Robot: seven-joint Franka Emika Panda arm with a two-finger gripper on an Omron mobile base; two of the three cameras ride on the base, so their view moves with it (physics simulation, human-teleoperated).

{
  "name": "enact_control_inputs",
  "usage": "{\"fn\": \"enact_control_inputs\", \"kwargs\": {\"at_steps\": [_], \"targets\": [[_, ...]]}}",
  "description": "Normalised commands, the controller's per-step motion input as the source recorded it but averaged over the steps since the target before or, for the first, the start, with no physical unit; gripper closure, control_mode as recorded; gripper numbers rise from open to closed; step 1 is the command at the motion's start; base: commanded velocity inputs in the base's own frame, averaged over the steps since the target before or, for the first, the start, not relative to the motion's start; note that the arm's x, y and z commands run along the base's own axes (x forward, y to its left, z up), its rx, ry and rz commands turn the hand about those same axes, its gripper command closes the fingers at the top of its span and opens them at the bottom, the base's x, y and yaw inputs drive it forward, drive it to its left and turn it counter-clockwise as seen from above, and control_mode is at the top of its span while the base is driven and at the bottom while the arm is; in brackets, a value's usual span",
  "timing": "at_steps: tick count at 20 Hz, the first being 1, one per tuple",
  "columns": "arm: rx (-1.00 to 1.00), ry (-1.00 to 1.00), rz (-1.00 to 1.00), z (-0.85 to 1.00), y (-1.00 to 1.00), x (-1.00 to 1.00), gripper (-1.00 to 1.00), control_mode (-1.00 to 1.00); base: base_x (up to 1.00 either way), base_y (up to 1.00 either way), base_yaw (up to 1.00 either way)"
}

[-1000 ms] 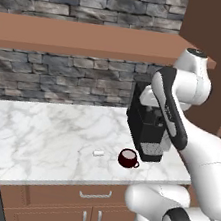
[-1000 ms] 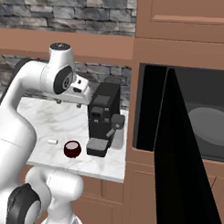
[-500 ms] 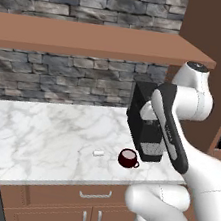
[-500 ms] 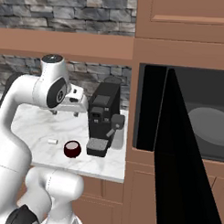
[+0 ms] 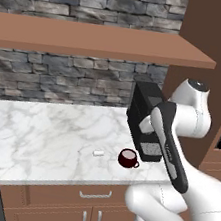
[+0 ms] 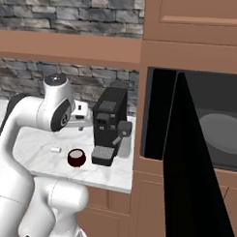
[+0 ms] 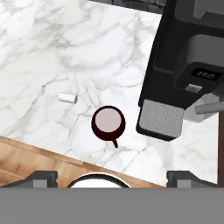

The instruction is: Pick the mug from the counter and place it inside the microwave. Then close the microwave.

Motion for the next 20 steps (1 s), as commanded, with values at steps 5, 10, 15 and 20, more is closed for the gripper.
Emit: {"fn": "enact_control_inputs", "kwargs": {"at_steps": [5, 10, 15, 20], "targets": [[0.0, -0.04, 0.11, -0.34, 0.0, 0.0, -1.0, -1.0, 0.0, 0.0, 0.0], [0.0, 0.0, 0.09, -0.18, 0.0, 0.0, -1.0, -1.0, 0.0, 0.0, 0.0], [-0.01, 0.07, 0.1, 0.0, 0.0, 0.0, -1.0, -1.0, 0.0, 0.0, 0.0], [-0.02, 0.16, 0.06, 0.0, 0.01, 0.0, -1.0, -1.0, 0.0, 0.0, 0.0]]}}
